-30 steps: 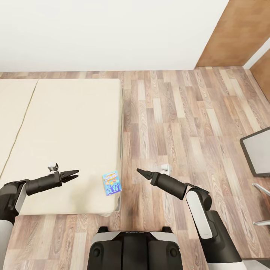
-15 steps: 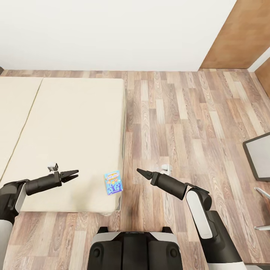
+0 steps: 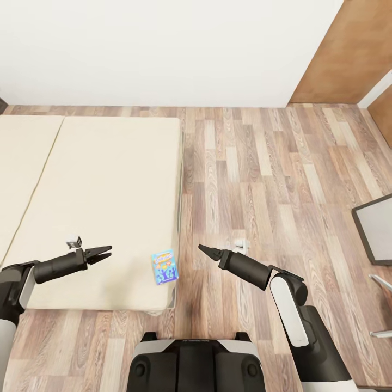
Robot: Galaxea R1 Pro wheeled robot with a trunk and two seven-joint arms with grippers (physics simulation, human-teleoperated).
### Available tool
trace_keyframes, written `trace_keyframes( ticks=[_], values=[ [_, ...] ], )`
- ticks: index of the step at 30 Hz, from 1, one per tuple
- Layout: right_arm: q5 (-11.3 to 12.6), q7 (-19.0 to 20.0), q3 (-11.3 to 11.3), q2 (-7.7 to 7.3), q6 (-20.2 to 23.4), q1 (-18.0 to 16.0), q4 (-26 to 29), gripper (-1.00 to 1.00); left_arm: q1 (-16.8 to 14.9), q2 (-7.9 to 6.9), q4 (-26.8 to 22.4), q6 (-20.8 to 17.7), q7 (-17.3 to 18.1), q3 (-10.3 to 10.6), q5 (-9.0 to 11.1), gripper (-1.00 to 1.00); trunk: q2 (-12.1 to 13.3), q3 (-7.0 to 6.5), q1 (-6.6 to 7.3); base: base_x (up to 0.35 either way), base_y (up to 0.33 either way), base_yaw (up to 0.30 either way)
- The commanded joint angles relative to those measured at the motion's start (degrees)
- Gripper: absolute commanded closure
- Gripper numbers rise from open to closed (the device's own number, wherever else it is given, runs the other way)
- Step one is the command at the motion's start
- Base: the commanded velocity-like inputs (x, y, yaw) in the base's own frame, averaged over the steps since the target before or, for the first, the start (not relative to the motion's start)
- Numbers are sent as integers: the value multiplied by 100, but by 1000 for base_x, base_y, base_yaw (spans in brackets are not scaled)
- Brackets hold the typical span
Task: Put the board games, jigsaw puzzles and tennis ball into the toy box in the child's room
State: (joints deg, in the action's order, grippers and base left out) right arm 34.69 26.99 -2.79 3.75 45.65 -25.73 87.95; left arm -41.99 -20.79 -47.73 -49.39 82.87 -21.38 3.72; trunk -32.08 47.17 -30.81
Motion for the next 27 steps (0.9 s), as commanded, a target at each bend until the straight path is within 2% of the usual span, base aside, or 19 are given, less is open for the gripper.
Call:
trace_keyframes(
  ticks=[1,27],
  values=[
    [3,12,7,3,32,-2,3,-100,-2,-2,1,-61,18,-26,4,-100,-6,-5,-2,0,0,0],
    [3,33,7,8,23,5,3,-100,-2,-4,1,-62,27,-68,7,-100,-6,-252,-2,0,0,0]
  ],
)
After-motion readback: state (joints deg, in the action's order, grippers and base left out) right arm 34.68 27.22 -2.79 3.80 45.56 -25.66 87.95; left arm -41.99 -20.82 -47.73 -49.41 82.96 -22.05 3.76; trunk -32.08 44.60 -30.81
